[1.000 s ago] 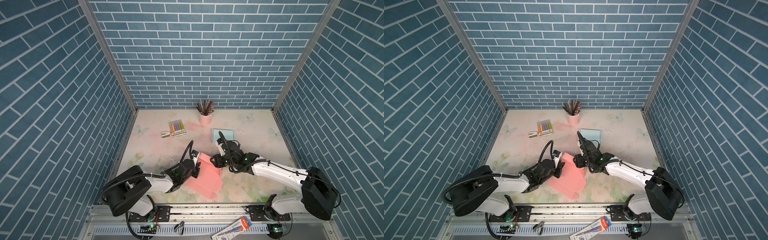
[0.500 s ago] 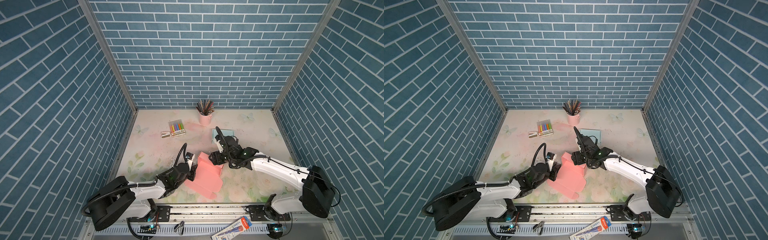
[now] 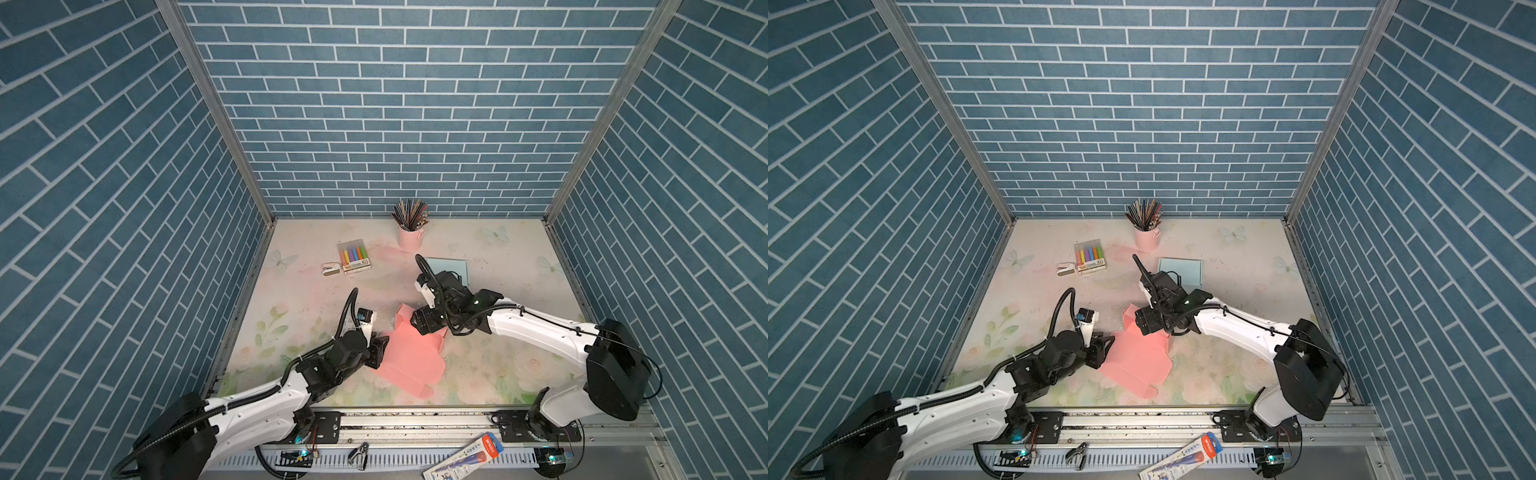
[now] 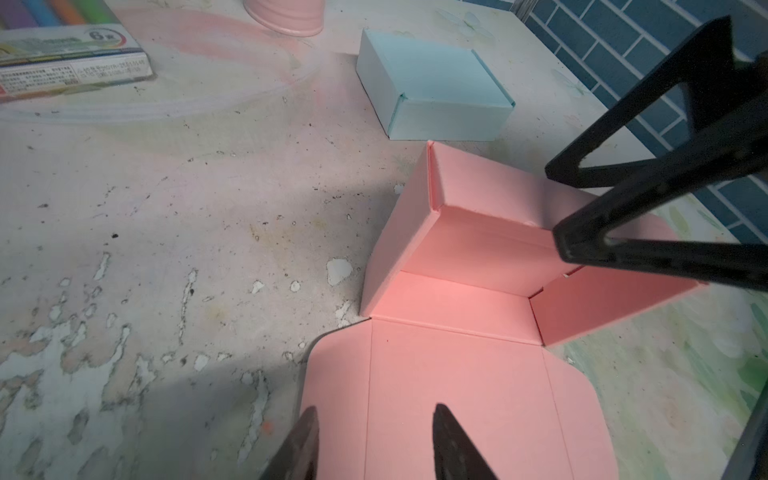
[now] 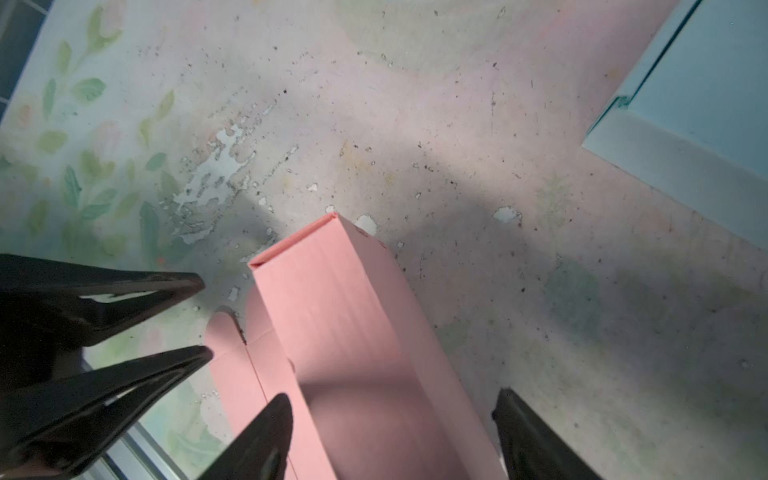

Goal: Fold the paper box

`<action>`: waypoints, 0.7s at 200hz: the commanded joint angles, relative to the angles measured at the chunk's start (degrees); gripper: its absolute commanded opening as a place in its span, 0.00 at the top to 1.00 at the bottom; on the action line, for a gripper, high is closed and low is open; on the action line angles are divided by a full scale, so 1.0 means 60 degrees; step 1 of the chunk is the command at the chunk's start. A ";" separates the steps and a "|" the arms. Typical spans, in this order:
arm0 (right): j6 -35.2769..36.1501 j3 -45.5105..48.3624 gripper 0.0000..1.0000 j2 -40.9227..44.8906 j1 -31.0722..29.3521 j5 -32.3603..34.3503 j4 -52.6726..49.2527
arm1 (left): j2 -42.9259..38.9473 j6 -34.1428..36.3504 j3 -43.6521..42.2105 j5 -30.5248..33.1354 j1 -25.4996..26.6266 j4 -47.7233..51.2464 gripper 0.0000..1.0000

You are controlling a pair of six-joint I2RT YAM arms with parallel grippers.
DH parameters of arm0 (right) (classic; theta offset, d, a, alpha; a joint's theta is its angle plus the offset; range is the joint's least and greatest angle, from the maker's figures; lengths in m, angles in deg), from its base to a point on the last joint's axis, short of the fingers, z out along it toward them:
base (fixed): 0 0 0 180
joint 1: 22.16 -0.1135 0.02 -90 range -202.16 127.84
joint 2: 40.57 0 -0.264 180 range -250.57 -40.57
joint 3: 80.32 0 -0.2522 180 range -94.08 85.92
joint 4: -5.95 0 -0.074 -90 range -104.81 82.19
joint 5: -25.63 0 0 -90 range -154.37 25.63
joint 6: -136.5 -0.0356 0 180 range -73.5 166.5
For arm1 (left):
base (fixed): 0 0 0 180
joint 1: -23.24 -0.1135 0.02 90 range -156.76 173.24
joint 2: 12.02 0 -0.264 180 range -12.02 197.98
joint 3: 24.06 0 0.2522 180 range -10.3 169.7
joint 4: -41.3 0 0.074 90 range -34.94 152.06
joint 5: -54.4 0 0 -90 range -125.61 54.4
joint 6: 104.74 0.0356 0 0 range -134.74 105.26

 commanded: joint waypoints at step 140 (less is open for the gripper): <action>0.0618 0.0169 0.37 -0.0705 0.0588 -0.1113 0.0283 | -0.0737 -0.1500 0.2114 -0.3232 -0.2171 0.4374 0.33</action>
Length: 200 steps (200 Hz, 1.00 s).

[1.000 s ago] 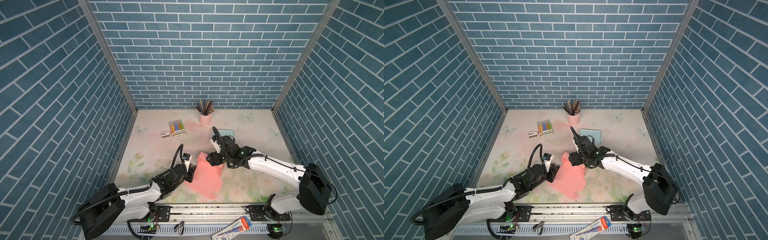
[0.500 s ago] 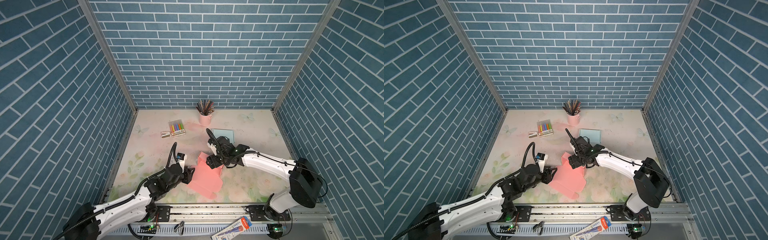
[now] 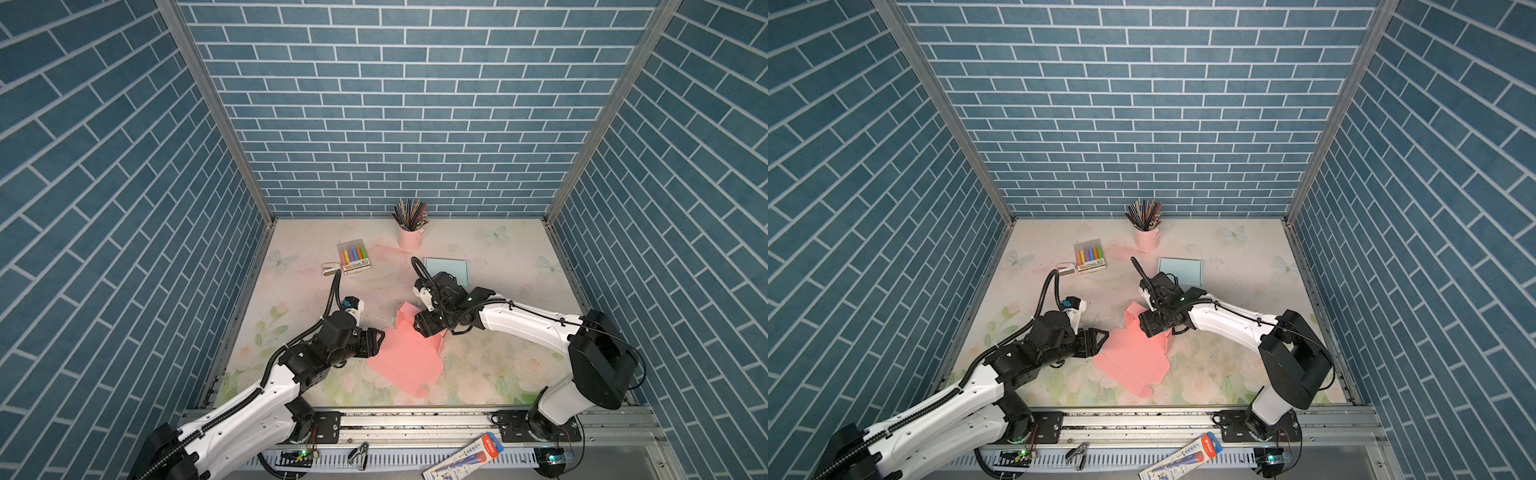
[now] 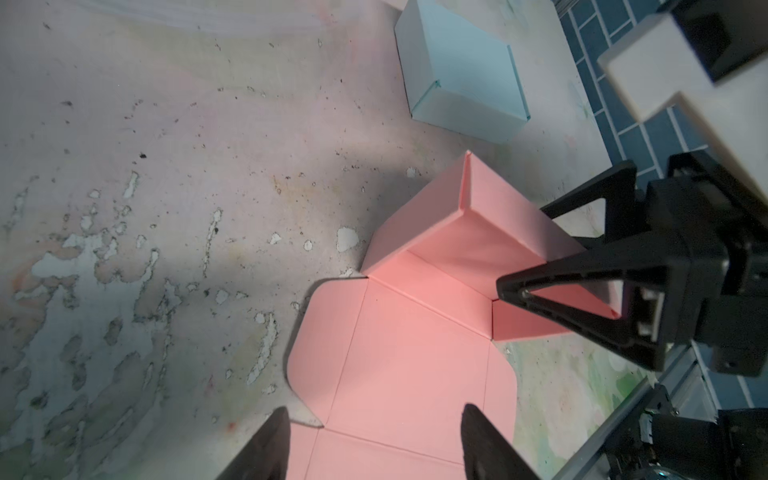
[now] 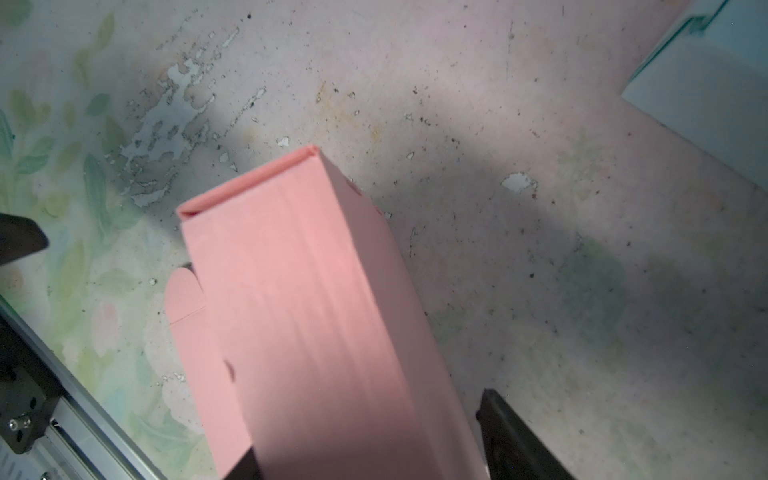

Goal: Fold the paper box

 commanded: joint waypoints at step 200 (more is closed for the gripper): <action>-0.1123 0.3297 0.41 0.0650 0.2614 -0.3157 0.3672 | -0.0477 -0.2723 -0.1532 -0.2459 -0.0958 -0.1413 0.14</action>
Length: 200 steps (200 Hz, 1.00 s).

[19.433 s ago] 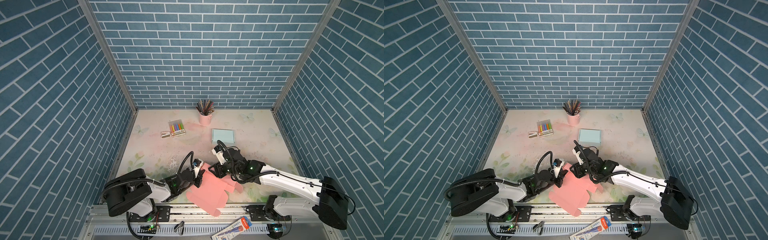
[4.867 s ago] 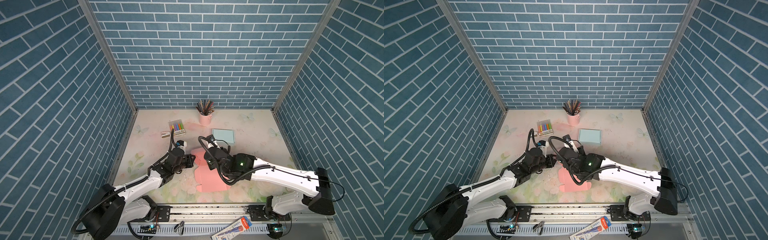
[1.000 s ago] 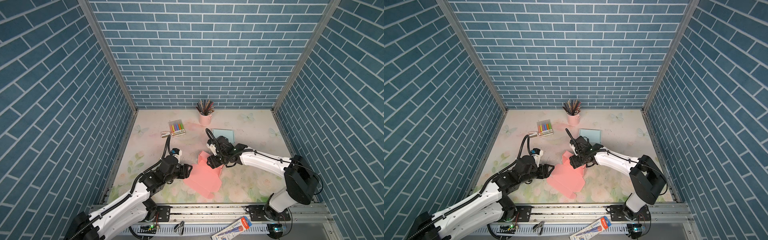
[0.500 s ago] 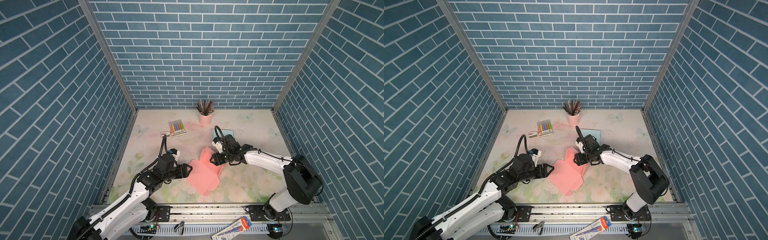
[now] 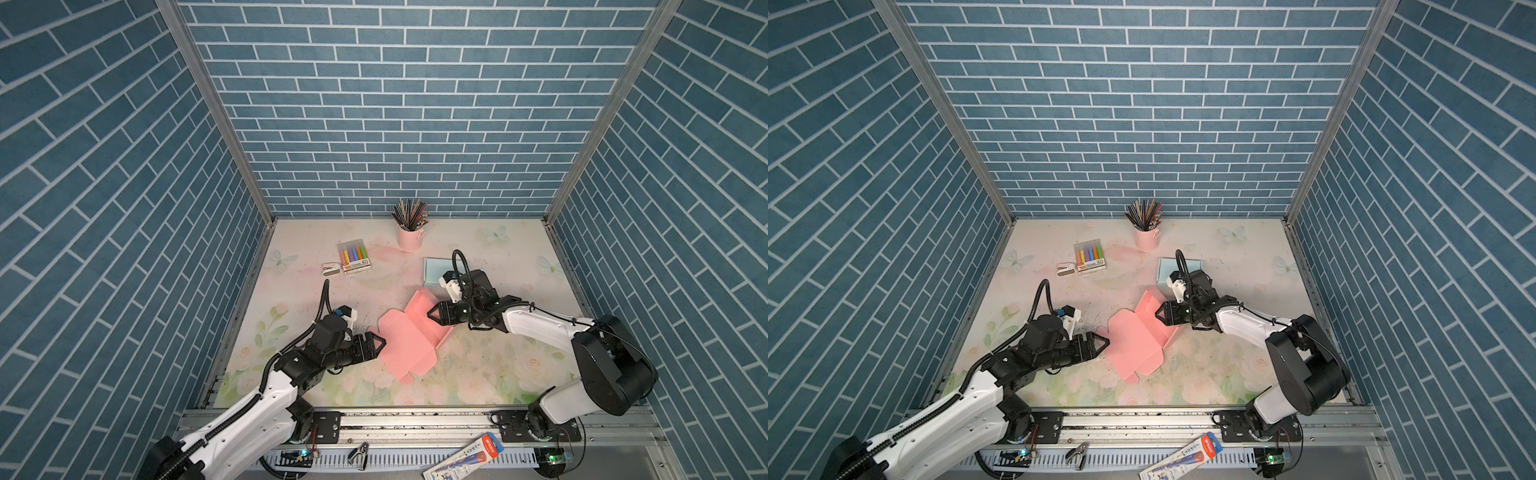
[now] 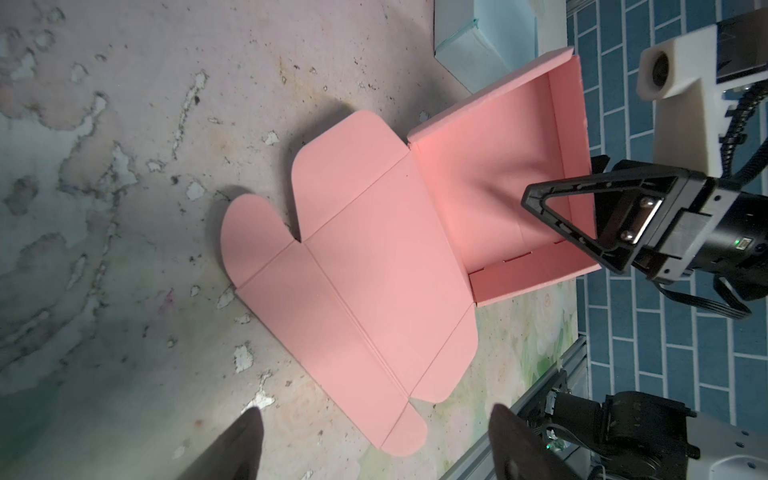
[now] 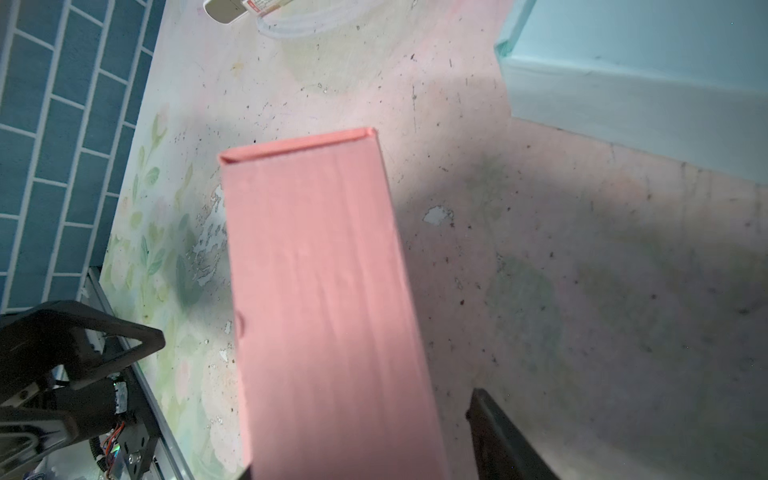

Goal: Fold the paper box

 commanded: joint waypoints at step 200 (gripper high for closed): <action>-0.0323 0.1611 0.41 -0.0477 0.0458 -0.0481 0.0699 | 0.2421 -0.1148 -0.0675 -0.0181 -0.0169 -0.4148 0.15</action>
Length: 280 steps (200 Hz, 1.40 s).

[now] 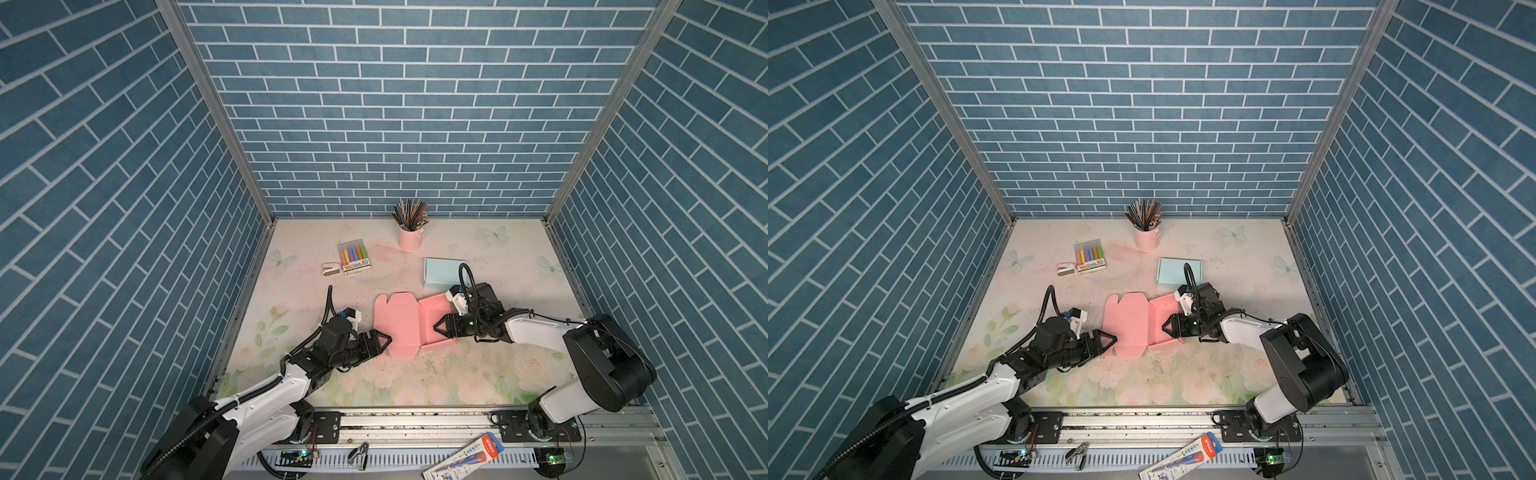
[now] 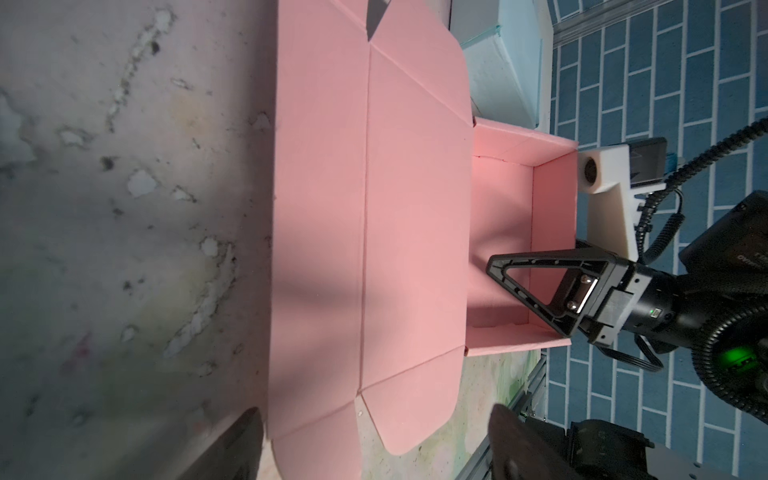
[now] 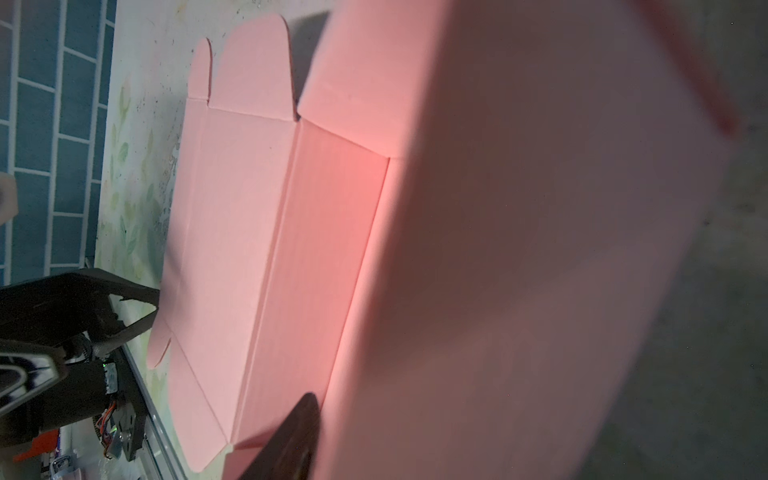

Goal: Fold the paper box
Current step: 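Release the pink box walls and draw both grippers back from it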

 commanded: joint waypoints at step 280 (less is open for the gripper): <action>-0.0322 0.0317 0.17 0.1506 0.0040 0.0527 -0.1111 | 0.1286 0.0299 0.0910 0.0340 -0.0284 -0.1328 0.85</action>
